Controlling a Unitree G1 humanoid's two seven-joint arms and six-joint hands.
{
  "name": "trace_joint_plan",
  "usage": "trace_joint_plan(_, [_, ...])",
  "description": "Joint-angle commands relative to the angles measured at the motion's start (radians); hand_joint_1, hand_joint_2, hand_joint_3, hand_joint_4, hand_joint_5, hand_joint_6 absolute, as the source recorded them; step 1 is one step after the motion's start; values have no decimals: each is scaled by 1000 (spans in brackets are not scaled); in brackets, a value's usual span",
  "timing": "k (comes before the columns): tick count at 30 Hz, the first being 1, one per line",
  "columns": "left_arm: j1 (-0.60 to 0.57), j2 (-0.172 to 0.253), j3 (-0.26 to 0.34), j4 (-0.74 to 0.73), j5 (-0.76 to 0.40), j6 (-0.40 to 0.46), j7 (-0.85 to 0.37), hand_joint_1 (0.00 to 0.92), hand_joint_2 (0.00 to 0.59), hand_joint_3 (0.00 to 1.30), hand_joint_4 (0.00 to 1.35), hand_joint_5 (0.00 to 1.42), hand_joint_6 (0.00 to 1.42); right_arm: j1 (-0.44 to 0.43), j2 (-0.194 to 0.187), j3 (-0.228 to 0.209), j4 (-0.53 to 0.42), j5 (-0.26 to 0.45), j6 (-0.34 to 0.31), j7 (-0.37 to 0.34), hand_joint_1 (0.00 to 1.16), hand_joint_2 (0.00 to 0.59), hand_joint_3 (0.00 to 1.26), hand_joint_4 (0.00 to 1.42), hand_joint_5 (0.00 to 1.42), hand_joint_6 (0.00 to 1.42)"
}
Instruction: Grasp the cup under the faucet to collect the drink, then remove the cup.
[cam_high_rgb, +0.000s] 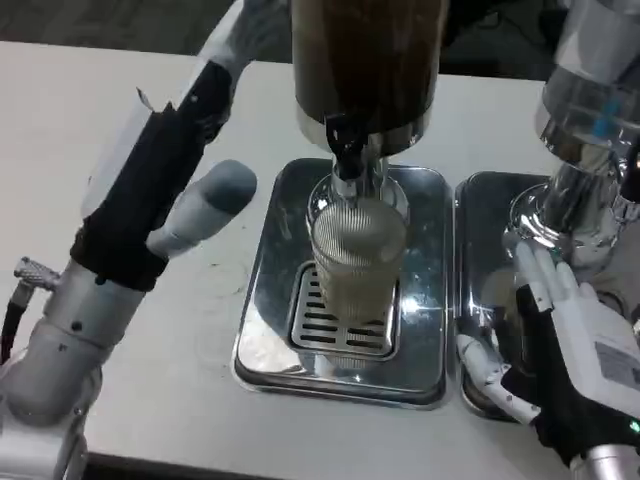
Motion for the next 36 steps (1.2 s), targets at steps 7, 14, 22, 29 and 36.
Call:
trace_joint_plan(7, [-22,-45,1,-28,-26,76,-135,0,63,0,0,81,17,21,18,0,-24,-2,-6,-21,274,407,0,0,0,0])
trace_joint_plan(14, [-46,-71,2,18,-10,82,-187,0,69,21,0,127,57,42,29,-8,-37,-6,0,-30,271,406,0,0,0,0])
trace_joint_plan(22, [-64,-99,-20,56,27,79,-225,0,75,56,0,172,100,44,39,-8,-38,-5,1,-33,270,406,0,0,0,0])
trace_joint_plan(29, [-26,-94,-41,7,52,73,-237,0,74,80,0,187,126,40,39,-7,-36,-1,-2,-27,270,406,0,0,0,0])
trace_joint_plan(36, [-6,-79,-51,-18,90,71,-236,0,80,94,0,200,134,31,36,-12,-35,14,-1,-11,270,406,0,0,0,0])
